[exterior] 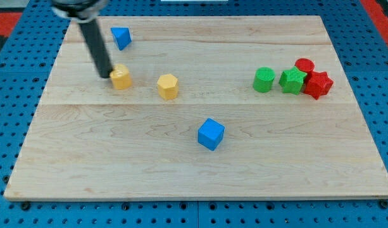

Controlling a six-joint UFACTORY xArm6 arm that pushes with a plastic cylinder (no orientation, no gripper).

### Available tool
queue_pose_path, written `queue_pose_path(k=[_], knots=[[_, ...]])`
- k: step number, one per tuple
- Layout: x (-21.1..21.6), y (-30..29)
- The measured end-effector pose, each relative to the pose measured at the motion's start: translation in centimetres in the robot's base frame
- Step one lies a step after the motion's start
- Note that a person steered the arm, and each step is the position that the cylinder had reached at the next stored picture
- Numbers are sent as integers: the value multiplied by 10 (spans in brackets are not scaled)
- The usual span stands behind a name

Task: Move the yellow blocks diagonally to the blue cube

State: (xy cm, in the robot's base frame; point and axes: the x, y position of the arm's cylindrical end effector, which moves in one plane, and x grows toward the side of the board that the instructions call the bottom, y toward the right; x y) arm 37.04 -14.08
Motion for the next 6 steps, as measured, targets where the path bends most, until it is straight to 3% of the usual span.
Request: queue_pose_path(k=[1, 2, 3, 4, 5, 6], knots=[[1, 53], [7, 34], [54, 11], [151, 39], [217, 142], [216, 231]])
